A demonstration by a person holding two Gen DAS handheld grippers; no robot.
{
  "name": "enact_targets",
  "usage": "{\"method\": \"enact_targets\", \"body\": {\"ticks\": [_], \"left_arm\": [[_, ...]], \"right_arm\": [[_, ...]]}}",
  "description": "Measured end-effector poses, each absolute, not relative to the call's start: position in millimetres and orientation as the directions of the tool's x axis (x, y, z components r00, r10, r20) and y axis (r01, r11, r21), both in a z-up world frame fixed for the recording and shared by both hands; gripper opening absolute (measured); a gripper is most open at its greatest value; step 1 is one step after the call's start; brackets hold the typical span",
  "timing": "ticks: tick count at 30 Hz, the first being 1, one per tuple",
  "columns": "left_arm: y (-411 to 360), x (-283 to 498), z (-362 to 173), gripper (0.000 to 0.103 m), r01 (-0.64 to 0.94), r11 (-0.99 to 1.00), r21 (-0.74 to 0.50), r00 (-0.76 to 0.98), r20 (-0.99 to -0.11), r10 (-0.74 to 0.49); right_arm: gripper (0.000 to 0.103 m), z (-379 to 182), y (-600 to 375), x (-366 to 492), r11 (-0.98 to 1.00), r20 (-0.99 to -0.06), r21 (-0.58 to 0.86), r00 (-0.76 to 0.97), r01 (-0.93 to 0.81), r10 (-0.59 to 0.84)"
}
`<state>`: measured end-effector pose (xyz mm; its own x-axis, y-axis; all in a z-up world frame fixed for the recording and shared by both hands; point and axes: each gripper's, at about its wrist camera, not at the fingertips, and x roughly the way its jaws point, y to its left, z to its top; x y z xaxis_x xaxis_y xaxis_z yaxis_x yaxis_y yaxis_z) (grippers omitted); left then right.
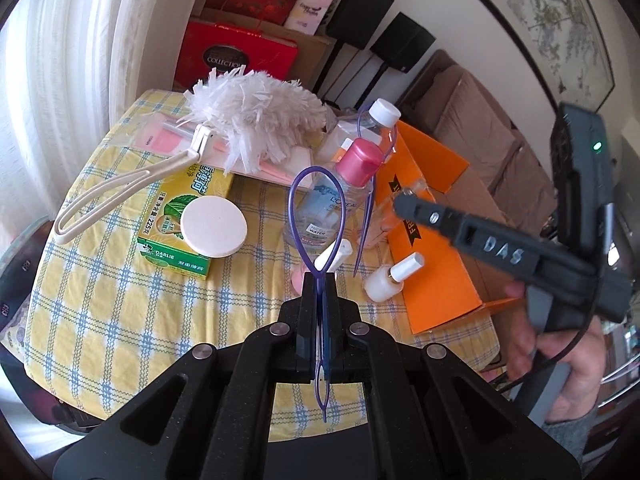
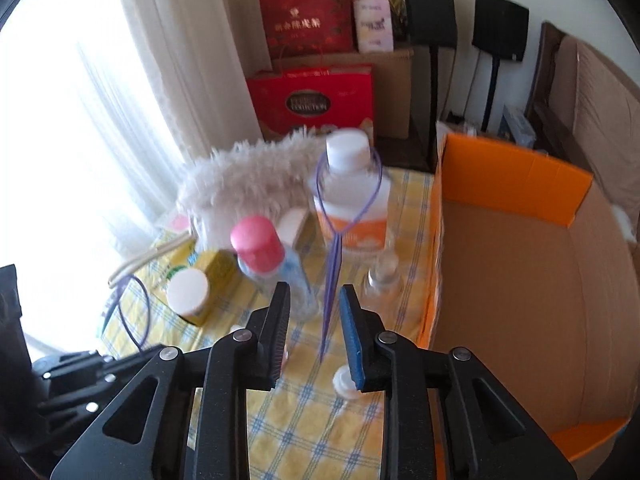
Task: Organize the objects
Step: 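Grasp the second purple loop hair tool with the right gripper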
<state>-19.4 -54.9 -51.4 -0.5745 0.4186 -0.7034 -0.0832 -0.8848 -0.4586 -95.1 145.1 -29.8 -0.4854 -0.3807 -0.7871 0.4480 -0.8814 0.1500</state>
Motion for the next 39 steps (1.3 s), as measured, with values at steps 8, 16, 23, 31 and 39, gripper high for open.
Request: {"method": "enact_targets", "body": {"ticks": [8, 16, 23, 31, 39], "left_arm": [[-57, -20, -54, 0.002, -0.101, -0.878, -0.468, -0.564, -0.700, 0.438], [-61, -20, -54, 0.002, -0.103, -0.873, -0.476, -0.564, -0.695, 0.446], [-62, -22, -57, 0.002, -0.104, -0.867, -0.487, -0.559, -0.693, 0.457], [-64, -24, -59, 0.002, -0.099, -0.861, -0.499, -0.557, -0.689, 0.463], [-63, -28, -65, 0.002, -0.096, -0.852, -0.514, -0.542, -0.692, 0.478]], "right_arm": [[0.023, -46, 138, -101, -0.895, -0.823, 0.132, -0.456, 0.426, -0.339], [0.023, -63, 120, -111, -0.907, -0.870, 0.056, -0.426, 0.416, -0.249], [0.023, -73, 112, -120, -0.911, -0.887, 0.033, -0.408, 0.410, -0.215], [0.008, -79, 110, -121, -0.906, -0.887, 0.041, -0.401, 0.422, -0.227], [0.004, -63, 119, -122, -0.906, -0.845, 0.069, -0.458, 0.418, -0.275]]}}
